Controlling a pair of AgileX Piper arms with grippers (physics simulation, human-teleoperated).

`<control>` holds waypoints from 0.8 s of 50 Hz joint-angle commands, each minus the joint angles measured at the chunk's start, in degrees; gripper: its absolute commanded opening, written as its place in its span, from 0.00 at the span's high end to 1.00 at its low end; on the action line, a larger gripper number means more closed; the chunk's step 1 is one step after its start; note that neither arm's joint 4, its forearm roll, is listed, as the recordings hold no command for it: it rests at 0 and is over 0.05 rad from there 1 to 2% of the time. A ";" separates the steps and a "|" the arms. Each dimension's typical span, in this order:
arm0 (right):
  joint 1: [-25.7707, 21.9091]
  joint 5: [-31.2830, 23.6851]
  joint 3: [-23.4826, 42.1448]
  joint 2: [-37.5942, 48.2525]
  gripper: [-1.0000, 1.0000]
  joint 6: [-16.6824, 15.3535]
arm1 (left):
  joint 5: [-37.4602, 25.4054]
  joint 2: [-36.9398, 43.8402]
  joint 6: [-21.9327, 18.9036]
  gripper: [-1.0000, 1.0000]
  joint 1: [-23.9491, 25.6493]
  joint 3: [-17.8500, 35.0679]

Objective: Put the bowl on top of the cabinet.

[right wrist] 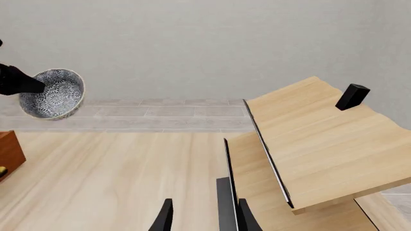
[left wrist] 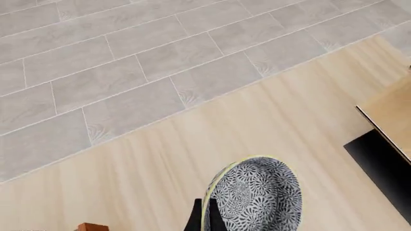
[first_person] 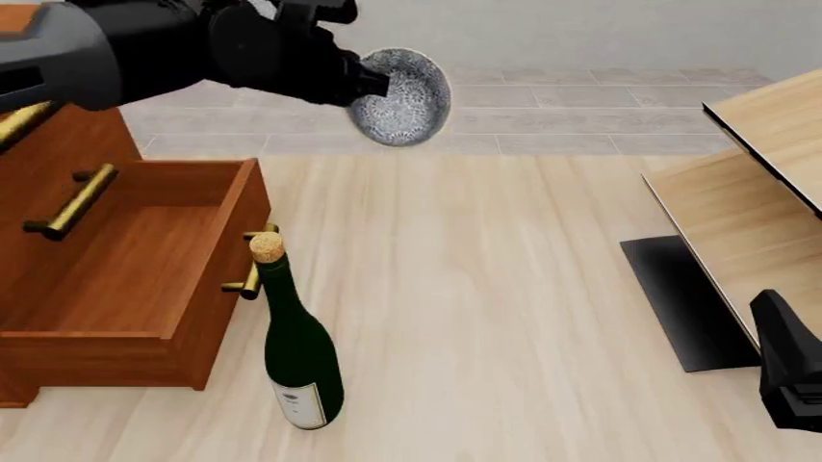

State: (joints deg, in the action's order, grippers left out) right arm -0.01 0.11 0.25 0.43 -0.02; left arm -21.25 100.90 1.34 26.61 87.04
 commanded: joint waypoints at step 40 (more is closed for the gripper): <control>0.00 0.00 0.00 0.00 0.00 0.00 | 3.24 -36.25 12.63 1.00 -7.78 -11.39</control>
State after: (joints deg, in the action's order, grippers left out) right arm -0.01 0.11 0.25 0.43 -0.02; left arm -16.41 70.52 11.85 20.07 75.67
